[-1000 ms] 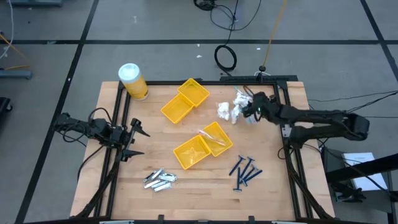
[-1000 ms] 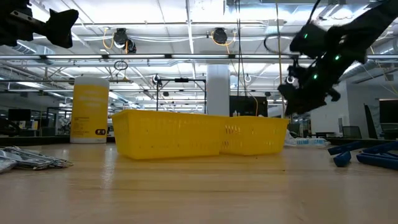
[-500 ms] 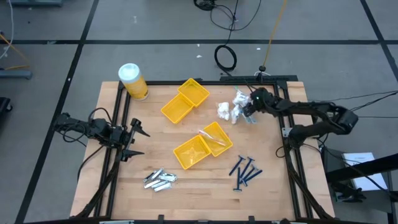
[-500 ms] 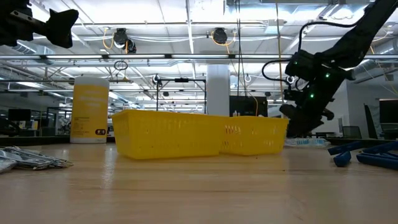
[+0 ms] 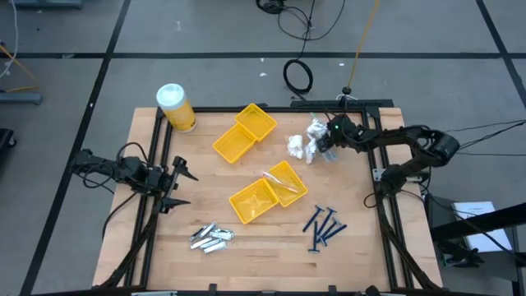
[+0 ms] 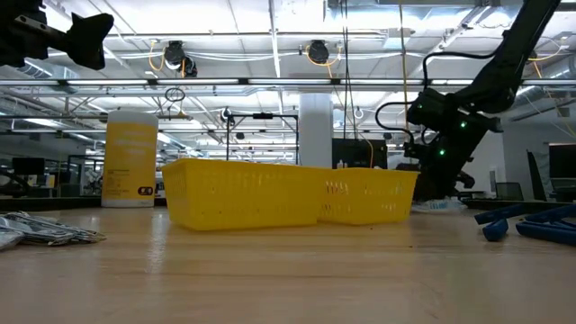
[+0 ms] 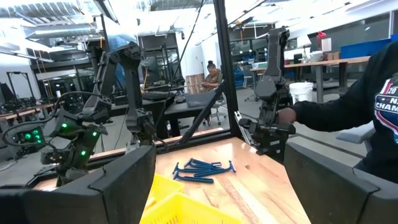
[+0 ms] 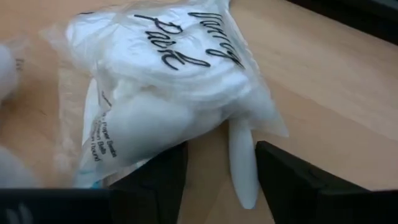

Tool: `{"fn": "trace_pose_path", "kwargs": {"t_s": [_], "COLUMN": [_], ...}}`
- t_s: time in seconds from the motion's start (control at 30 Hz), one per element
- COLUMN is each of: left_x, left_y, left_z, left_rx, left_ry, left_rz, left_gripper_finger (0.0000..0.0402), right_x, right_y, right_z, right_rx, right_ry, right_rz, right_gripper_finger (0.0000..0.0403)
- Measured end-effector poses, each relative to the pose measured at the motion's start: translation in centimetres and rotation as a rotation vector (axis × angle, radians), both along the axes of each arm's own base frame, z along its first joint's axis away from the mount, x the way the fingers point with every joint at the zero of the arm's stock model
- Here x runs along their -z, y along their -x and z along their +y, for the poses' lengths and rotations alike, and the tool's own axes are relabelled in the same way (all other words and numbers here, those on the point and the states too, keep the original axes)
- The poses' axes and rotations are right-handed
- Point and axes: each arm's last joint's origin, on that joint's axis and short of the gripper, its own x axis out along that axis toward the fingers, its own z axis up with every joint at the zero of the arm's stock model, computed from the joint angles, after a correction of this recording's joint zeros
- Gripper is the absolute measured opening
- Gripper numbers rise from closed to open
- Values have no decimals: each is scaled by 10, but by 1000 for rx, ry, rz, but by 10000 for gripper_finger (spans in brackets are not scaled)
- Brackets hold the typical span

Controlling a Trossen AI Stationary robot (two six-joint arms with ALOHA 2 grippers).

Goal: Pick & Place Travel size toiletries
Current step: Put the green toothbrush into the bottom right yellow basket

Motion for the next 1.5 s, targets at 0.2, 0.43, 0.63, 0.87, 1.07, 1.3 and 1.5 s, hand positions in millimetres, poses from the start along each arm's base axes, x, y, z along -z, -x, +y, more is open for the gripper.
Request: {"fn": "trace_pose_path", "kwargs": {"t_s": [0.2, 0.43, 0.63, 0.87, 1.07, 1.3, 1.5], "left_x": [0, 0, 0, 0, 0, 0, 0], "left_y": [0, 0, 0, 0, 0, 0, 0], "left_z": [0, 0, 0, 0, 0, 0, 0], "left_rx": [0, 0, 0, 0, 0, 0, 0], "left_ry": [0, 0, 0, 0, 0, 0, 0], "left_rz": [0, 0, 0, 0, 0, 1, 0], "left_gripper_finger": [349, 349, 349, 349, 349, 349, 349], "right_x": [-6, -17, -42, -71, -93, -104, -99], "right_y": [2, 9, 13, 16, 12, -5, 2], "right_z": [4, 12, 28, 52, 76, 112, 117], "right_rx": [-14, -17, -28, -44, -133, -323, -112], "right_ry": [-33, -57, 9, 107, 155, 132, 343], "right_rz": [-40, -26, -51, -147, -306, -440, -257], "right_gripper_finger": [84, 13, 8, 2, 2, 1, 1]}}
